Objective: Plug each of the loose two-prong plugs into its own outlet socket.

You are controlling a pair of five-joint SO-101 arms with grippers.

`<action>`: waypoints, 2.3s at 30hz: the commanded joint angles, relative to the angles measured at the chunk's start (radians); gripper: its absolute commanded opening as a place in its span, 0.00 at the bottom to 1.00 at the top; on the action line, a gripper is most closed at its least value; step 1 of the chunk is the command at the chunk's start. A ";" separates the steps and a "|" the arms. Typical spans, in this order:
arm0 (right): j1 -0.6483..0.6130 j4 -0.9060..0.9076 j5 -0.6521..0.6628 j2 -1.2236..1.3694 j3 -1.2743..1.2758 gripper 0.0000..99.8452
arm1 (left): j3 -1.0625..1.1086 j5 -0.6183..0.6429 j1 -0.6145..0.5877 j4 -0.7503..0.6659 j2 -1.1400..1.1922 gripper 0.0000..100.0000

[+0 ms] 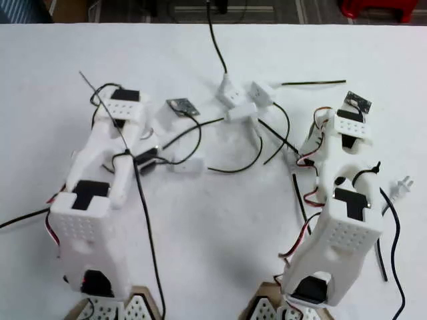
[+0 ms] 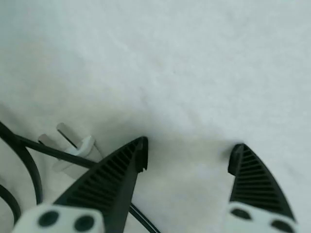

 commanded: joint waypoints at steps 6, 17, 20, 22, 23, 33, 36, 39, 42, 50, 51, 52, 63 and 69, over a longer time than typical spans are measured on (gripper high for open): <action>-0.022 -0.031 0.011 -0.016 -0.012 0.27 | -0.068 -0.011 -0.041 -0.002 -0.012 0.60; -0.022 -0.031 0.011 -0.016 -0.012 0.27 | -0.250 -0.026 0.071 0.196 -0.012 0.61; -0.022 -0.031 0.011 -0.016 -0.012 0.27 | -0.247 -0.048 0.193 0.253 -0.004 0.61; -0.022 -0.031 0.011 -0.016 -0.012 0.27 | -0.222 -0.023 0.268 0.230 -0.004 0.61; -0.022 -0.031 0.011 -0.016 -0.012 0.27 | -0.204 -0.011 0.303 0.207 -0.004 0.61; -0.022 -0.031 0.011 -0.015 -0.012 0.27 | 0.092 0.002 0.409 -0.127 -0.004 0.61; -0.022 -0.031 0.011 -0.015 -0.012 0.27 | 0.104 0.003 0.389 -0.127 -0.004 0.60; -0.022 -0.031 0.011 -0.015 -0.012 0.27 | 0.112 0.003 0.372 -0.127 -0.004 0.58; -0.022 -0.031 0.011 -0.015 -0.012 0.27 | 0.112 0.002 0.364 -0.137 -0.002 0.54; -0.019 -0.031 0.011 -0.015 -0.012 0.27 | 0.097 -0.003 0.341 -0.250 0.087 0.38; -0.021 -0.031 0.011 -0.015 -0.012 0.27 | 0.078 -0.003 0.334 -0.253 0.111 0.36; -0.021 -0.031 0.011 -0.015 -0.012 0.27 | 0.049 -0.003 0.325 -0.238 0.131 0.34; -0.021 -0.031 0.011 -0.015 -0.012 0.27 | -0.396 -0.005 0.260 0.017 0.377 0.05; -0.021 -0.033 0.011 -0.015 -0.012 0.27 | -0.571 -0.044 0.272 0.238 0.443 0.03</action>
